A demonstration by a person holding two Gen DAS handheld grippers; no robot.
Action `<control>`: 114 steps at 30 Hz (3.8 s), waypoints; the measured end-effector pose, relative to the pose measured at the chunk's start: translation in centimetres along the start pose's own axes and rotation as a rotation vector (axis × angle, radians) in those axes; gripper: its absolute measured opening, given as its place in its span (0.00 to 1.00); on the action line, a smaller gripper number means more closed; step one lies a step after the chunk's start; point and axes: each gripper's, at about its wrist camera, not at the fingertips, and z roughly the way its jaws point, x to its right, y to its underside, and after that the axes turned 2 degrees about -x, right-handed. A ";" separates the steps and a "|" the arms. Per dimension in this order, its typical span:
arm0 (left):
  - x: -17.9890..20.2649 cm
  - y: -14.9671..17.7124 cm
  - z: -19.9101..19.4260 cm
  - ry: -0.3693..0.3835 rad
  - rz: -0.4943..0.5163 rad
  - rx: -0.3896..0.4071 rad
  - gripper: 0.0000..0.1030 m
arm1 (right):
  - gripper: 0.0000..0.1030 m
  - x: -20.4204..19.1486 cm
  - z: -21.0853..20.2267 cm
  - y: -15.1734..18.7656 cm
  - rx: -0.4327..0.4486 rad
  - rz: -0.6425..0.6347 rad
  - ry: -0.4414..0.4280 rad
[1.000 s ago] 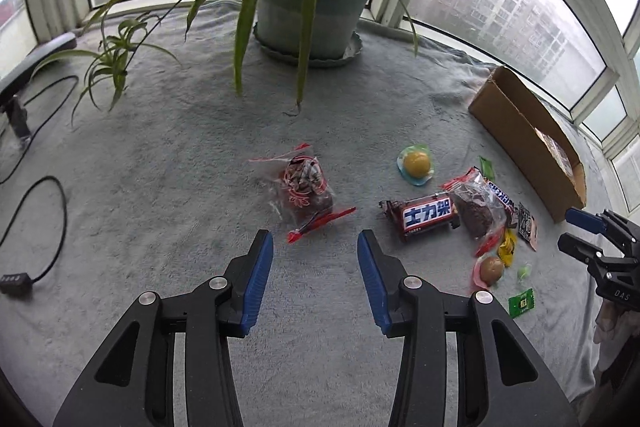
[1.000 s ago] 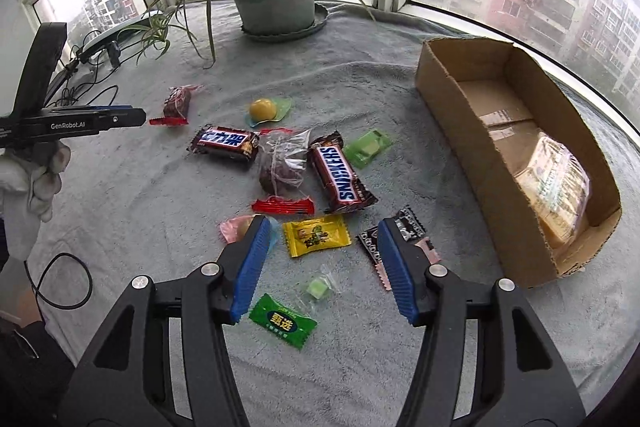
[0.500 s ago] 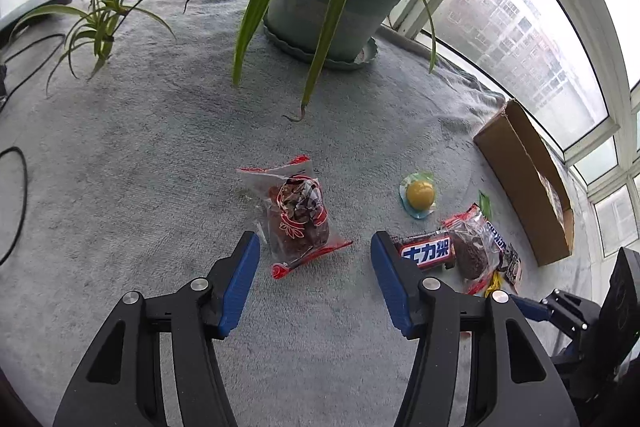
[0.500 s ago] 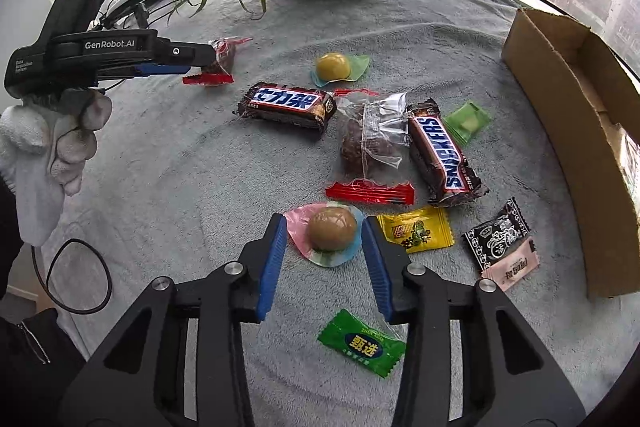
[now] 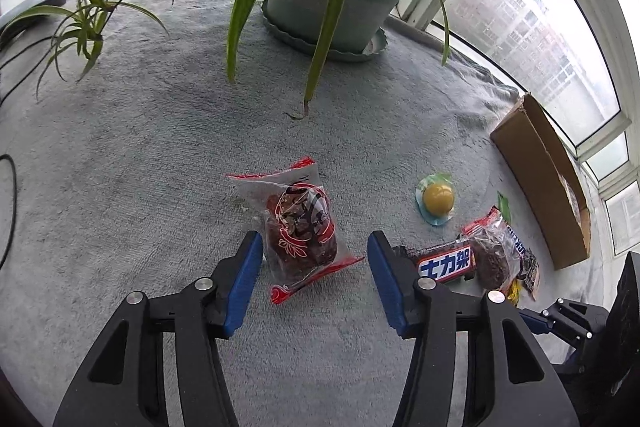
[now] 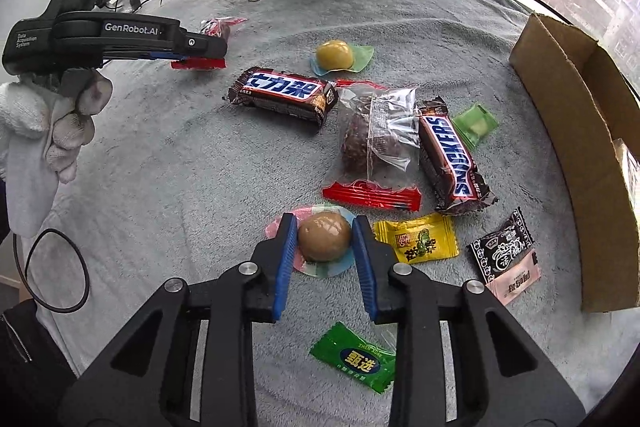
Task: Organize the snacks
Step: 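Grasp the red-wrapped date bag with the left gripper while the right grasps the pink-wrapped egg snack, then carry both snacks into the box and open both grippers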
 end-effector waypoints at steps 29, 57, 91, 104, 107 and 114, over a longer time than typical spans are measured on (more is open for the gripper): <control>2.0 -0.8 -4.5 0.082 0.048 0.099 0.34 | 0.27 3.9 -7.3 -1.3 0.185 0.093 0.023; 21.6 -7.9 -1.0 0.259 0.402 0.102 0.34 | 0.27 21.5 -12.1 -6.0 0.281 0.324 0.242; 26.4 -9.2 2.7 0.265 0.440 0.040 0.38 | 0.40 24.3 -10.9 -6.1 0.265 0.369 0.251; 21.6 -8.8 -2.4 0.251 0.399 0.107 0.38 | 0.40 19.6 -14.1 -4.3 0.303 0.318 0.211; 19.9 -8.3 -3.6 0.247 0.378 0.119 0.38 | 0.40 18.2 -14.4 -3.8 0.309 0.300 0.193; 15.2 -6.7 -5.9 0.216 0.323 0.144 0.38 | 0.40 15.1 -14.6 -2.6 0.298 0.244 0.168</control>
